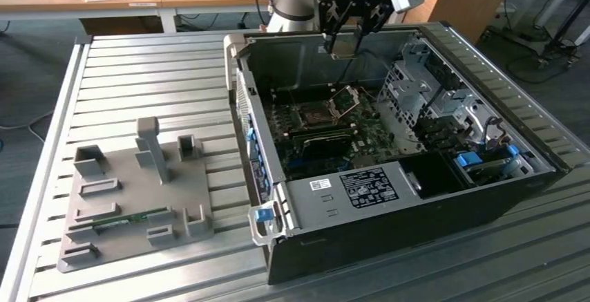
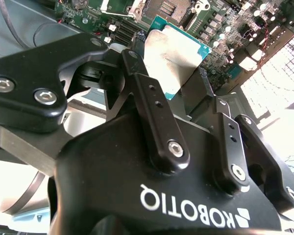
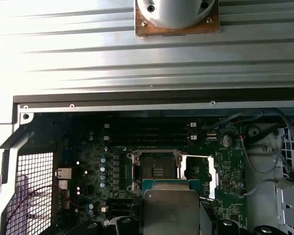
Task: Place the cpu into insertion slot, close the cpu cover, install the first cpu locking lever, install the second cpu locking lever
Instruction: 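Place the cpu into insertion slot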
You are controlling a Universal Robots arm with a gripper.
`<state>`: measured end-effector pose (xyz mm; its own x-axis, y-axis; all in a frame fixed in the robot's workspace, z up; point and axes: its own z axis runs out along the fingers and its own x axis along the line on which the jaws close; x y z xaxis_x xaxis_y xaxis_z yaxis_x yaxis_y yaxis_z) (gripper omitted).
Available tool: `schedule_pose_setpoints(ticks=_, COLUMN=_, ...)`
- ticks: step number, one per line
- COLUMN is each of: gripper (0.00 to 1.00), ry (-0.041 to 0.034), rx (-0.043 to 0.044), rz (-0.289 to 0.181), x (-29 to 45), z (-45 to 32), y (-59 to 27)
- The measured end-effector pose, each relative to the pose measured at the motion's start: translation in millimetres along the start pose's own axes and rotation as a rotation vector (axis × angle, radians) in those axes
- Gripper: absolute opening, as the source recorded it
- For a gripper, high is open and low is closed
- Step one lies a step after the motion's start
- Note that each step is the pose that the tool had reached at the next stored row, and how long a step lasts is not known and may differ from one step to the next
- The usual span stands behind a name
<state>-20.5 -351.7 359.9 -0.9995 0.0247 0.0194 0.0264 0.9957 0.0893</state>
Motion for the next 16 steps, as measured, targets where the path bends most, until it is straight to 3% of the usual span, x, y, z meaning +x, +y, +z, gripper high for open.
schedule_pose_setpoints(ticks=16, gripper=0.54, ry=0.0000, rx=0.0000, rz=0.000, x=-0.1, z=6.0, y=-0.5)
